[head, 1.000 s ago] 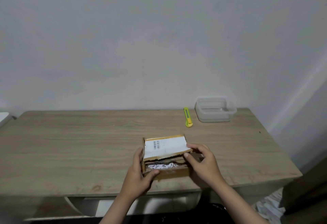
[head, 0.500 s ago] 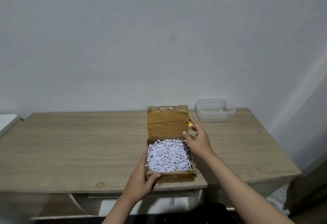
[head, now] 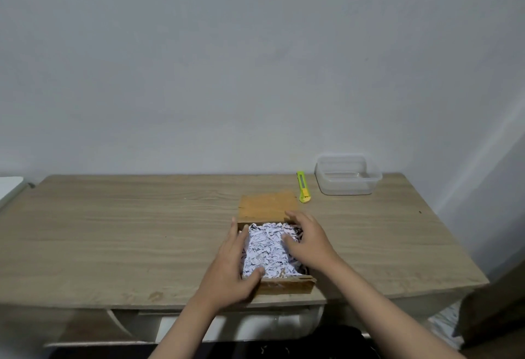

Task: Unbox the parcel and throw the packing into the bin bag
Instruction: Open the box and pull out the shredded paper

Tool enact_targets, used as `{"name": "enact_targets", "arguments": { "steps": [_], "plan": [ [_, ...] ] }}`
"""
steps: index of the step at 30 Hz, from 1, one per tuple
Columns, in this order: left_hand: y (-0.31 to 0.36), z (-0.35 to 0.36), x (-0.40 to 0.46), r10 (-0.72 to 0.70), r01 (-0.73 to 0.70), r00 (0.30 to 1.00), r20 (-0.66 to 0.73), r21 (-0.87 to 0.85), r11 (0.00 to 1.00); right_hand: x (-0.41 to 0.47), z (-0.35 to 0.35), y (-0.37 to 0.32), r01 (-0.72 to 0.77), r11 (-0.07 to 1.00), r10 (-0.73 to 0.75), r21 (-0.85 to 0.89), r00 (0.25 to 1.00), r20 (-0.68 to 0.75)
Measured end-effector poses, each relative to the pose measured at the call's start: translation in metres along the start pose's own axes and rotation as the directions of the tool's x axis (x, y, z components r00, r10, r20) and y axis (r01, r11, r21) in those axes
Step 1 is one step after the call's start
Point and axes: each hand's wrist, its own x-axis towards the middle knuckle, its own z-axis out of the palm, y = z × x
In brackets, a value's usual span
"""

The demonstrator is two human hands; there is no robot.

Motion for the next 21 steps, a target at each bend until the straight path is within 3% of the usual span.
{"name": "enact_targets", "arguments": {
  "steps": [3, 7, 10, 17, 21],
  "plan": [
    [0.005, 0.000, 0.019, -0.004, 0.007, 1.000, 0.031, -0.095, 0.995, -0.005, 0.005, 0.003, -0.055, 0.993, 0.072, -0.102, 0.983, 0.171],
    [0.001, 0.003, 0.042, -0.144, 0.119, 0.955, 0.259, 0.111, 0.987, 0.002, 0.014, 0.006, -0.117, 0.947, 0.221, -0.300, 0.913, 0.343],
    [0.006, 0.002, 0.051, -0.191, 0.135, 0.915, 0.356, 0.178, 0.975, 0.009, 0.019, 0.006, -0.119, 0.928, 0.256, -0.353, 0.891, 0.375],
    [0.008, 0.002, 0.066, -0.284, 0.206, 0.862, 0.420, 0.222, 0.953, 0.018, 0.019, -0.002, -0.068, 0.892, 0.272, -0.447, 0.871, 0.409],
    [0.014, -0.002, 0.074, -0.342, 0.196, 0.792, 0.505, 0.320, 0.927, 0.018, 0.019, -0.005, -0.056, 0.882, 0.282, -0.468, 0.858, 0.429]
  ]
}}
